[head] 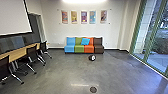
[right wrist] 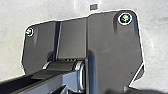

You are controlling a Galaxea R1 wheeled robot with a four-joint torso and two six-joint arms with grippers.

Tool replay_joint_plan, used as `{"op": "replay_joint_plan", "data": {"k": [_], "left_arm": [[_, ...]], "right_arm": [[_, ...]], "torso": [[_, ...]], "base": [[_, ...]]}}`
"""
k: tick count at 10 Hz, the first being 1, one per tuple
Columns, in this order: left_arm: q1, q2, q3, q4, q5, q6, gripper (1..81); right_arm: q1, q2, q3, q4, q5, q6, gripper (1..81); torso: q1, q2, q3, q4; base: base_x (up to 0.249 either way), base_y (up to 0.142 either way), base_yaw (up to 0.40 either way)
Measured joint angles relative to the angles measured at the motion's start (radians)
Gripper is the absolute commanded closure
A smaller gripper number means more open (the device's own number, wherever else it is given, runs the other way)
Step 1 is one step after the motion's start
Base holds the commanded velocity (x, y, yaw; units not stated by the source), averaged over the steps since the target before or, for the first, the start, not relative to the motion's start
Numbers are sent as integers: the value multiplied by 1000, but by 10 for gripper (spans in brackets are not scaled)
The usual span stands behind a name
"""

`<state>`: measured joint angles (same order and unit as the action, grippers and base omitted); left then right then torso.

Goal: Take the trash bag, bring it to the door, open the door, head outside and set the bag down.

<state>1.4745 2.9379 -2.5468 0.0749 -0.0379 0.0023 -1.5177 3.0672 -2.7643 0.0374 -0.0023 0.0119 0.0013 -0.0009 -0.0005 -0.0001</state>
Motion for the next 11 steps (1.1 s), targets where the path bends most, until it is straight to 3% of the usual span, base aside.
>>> {"op": "replay_joint_plan", "data": {"k": [4,11], "left_arm": [[-3,9,0,0,1,0,10],[-3,33,-3,0,4,0,10]], "right_arm": [[92,2,-3,1,3,0,10],[72,1,-7,-1,-1,0,10]], "torso": [[1,0,0,0],[1,1,0,0]], "base": [[145,0,0],[126,0,0]]}}
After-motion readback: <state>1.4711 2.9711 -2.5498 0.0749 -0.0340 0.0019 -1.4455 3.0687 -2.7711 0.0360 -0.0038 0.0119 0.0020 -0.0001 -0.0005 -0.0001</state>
